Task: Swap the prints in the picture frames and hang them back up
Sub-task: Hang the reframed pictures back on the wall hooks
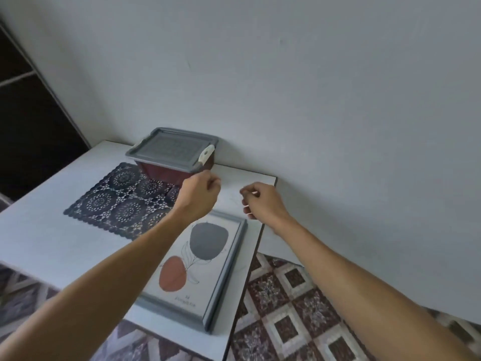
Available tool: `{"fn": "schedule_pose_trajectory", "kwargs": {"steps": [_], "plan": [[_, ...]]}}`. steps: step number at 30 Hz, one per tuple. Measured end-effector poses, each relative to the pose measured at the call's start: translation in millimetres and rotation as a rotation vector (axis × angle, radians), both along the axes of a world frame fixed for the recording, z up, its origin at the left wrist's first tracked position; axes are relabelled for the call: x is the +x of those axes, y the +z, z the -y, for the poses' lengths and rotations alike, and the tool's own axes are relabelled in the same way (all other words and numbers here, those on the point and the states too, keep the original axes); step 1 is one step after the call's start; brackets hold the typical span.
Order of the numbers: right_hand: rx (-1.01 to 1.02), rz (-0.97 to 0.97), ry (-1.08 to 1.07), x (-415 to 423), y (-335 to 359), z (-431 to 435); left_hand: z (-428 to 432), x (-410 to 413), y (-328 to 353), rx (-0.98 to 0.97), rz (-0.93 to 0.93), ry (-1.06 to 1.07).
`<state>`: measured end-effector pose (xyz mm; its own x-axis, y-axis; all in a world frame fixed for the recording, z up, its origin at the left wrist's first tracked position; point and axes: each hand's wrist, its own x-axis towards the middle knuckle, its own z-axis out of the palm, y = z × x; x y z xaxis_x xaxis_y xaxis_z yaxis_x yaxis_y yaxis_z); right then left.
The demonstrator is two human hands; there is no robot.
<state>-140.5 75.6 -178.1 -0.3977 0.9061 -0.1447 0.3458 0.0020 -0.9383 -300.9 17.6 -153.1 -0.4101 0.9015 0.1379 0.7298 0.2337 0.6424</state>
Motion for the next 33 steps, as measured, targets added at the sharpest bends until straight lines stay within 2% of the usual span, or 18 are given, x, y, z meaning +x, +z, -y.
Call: {"fn": "schedule_pose_trajectory", "kwargs": {"steps": [7, 15, 19, 24, 29, 33], "plan": [[-0.125, 0.146, -0.003, -38.3, -79.1, 64.7, 62.2, -55.7, -83.8, -0.155, -0.007, -0.019], [-0.224, 0.389, -0.06, -46.1, -127.6, 108.0, 103.4, -99.5, -147.7, -0.41, 0.015, 0.191], [-0.268, 0.454, -0.069, -48.1, -143.0, 113.5, 114.5, -103.8, -163.8, -0.5, 0.061, 0.204], [-0.317, 0.442, -0.05, -49.7, -147.2, 119.2, 114.9, -102.5, -171.5, -0.497, 0.077, 0.222], [-0.405, 0.24, -0.18, -48.3, -154.6, 113.9, 110.2, -114.2, -177.0, -0.556, 0.245, 0.387], [-0.491, 0.133, -0.32, -43.2, -149.7, 109.5, 108.2, -109.3, -174.5, -0.531, 0.356, 0.48]]}}
